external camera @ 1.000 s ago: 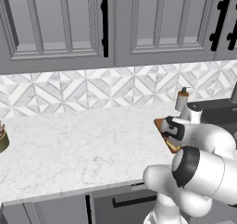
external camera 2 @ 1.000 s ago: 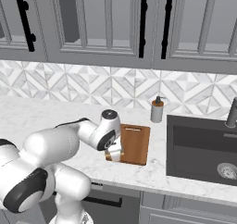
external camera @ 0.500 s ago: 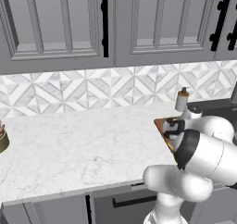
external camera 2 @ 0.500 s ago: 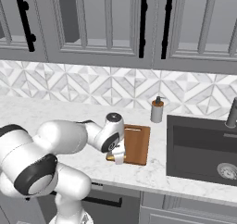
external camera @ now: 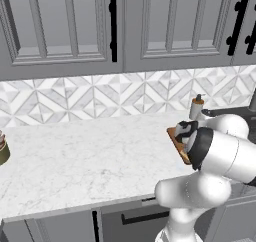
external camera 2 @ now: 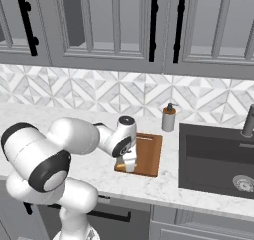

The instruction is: Pick up the sponge from the counter and clean the cutting board by briefly scrubbing or pressing down on the cutting board. Once finished, release the sponge.

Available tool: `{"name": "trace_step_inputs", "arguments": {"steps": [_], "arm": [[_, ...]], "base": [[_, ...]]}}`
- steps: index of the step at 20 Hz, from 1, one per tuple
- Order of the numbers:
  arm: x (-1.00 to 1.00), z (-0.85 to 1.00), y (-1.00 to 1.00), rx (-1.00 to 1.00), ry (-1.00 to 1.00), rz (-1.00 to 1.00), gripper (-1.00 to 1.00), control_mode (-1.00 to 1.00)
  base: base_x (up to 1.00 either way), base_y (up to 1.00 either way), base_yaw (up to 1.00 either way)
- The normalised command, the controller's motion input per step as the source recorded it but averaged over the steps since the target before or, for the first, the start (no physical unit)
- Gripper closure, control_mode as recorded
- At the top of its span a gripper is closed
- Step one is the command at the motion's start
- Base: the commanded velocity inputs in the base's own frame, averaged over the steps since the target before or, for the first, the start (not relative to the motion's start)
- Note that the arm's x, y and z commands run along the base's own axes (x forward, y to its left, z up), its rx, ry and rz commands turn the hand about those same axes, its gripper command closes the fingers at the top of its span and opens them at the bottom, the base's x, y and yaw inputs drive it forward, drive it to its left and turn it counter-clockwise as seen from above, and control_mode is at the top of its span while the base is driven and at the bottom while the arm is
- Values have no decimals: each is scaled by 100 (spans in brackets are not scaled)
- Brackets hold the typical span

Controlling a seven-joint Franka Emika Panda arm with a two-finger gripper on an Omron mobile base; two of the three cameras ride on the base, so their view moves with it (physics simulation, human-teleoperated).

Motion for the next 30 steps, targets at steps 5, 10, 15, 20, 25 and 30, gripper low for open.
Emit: {"name": "trace_step_inputs", "arguments": {"steps": [5,10,15,20,25,30], "arm": [[32,-12,0,0,0,0,100,-100],[44,-10,0,0,0,0,100,-100],[43,-6,0,0,0,0,100,-100],[48,-6,0,0,0,0,100,-100],[57,-9,0,0,0,0,100,-100],[58,-8,0,0,0,0,100,-100]], "base": [[0,0,0],[0,0,0],[0,0,0],[0,0,0],[0,0,0],[0,0,0]]}}
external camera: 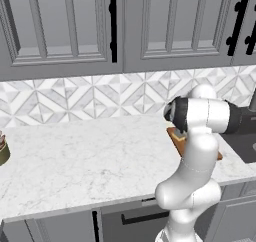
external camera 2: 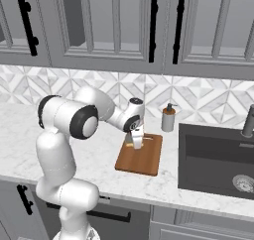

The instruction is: Pick up the sponge from the counter and clean the cutting board by briefly scrubbing or pressing down on the cutting board. Once finished, release the sponge.

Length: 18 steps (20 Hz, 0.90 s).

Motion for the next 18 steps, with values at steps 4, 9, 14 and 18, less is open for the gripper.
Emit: {"name": "trace_step_inputs", "arguments": {"steps": [4,9,14,18], "arm": [[50,-12,0,0,0,2,100,-100],[16,-11,-30,0,0,1,100,-100],[0,-8,-65,0,0,0,100,-100],[-16,-34,-28,0,1,0,100,-100]], "base": [[0,0,0],[0,0,0],[0,0,0],[0,0,0]]}}
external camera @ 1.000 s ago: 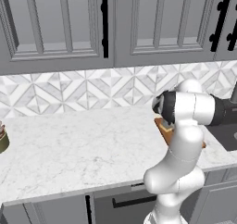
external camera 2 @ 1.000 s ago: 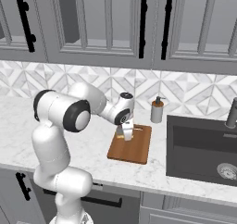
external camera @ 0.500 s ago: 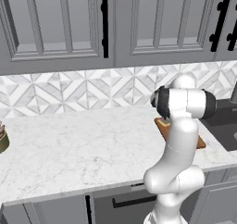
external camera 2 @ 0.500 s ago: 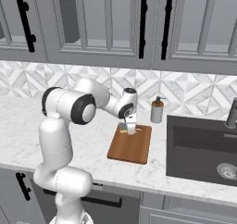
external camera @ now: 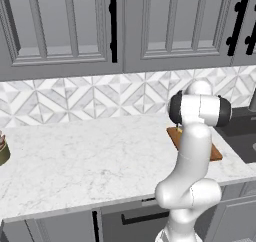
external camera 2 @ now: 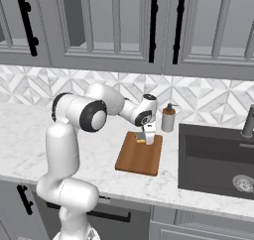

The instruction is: Pick up the sponge from the counter and clean the cutting board by briefly scrubbing or pressing down on the cutting board. Once finished, release the sponge.

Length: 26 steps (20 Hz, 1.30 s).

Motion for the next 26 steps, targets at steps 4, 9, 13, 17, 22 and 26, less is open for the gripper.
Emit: {"name": "trace_step_inputs", "arguments": {"steps": [4,9,13,17,22,26], "arm": [[-61,-53,-1,-1,0,-4,100,-100],[-99,-59,-1,0,0,-6,100,-100],[-86,-51,-6,0,8,-3,100,-100],[-92,-56,-16,-1,22,-3,100,-100],[-100,-78,-11,-4,23,-3,100,-100],[-100,-87,-17,0,6,-2,100,-100]], "base": [[0,0,0],[0,0,0],[0,0,0],[0,0,0],[0,0,0],[0,0,0]]}}
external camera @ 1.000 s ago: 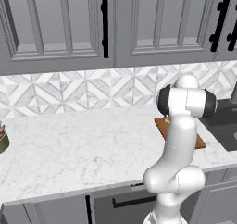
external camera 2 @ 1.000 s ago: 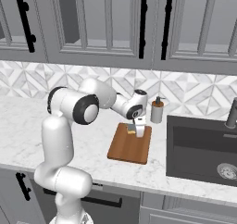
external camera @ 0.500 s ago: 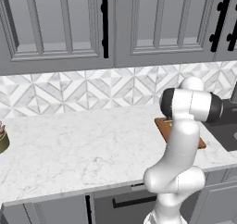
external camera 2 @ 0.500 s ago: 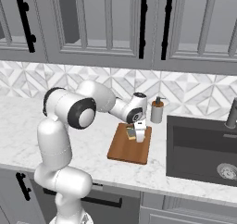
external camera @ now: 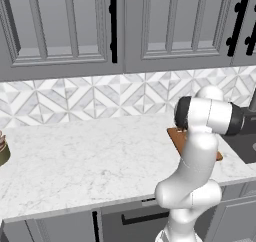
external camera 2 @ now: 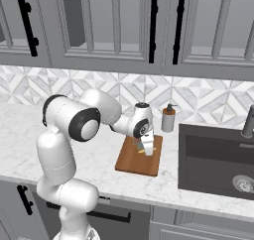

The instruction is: Pick up the sponge from the counter and clean the cutting board by briefly scrubbing or pressing down on the cutting board. Once finished, release the sponge.

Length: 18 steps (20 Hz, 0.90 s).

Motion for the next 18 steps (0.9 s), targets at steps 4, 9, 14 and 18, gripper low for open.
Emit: {"name": "trace_step_inputs", "arguments": {"steps": [4,9,14,18], "arm": [[-100,-64,-24,0,0,-1,100,-100],[-97,-6,-21,0,27,0,100,-100],[-98,-17,-15,-3,29,0,100,-100],[-100,-9,-13,0,-8,0,100,-100]], "base": [[0,0,0],[0,0,0],[0,0,0],[0,0,0]]}}
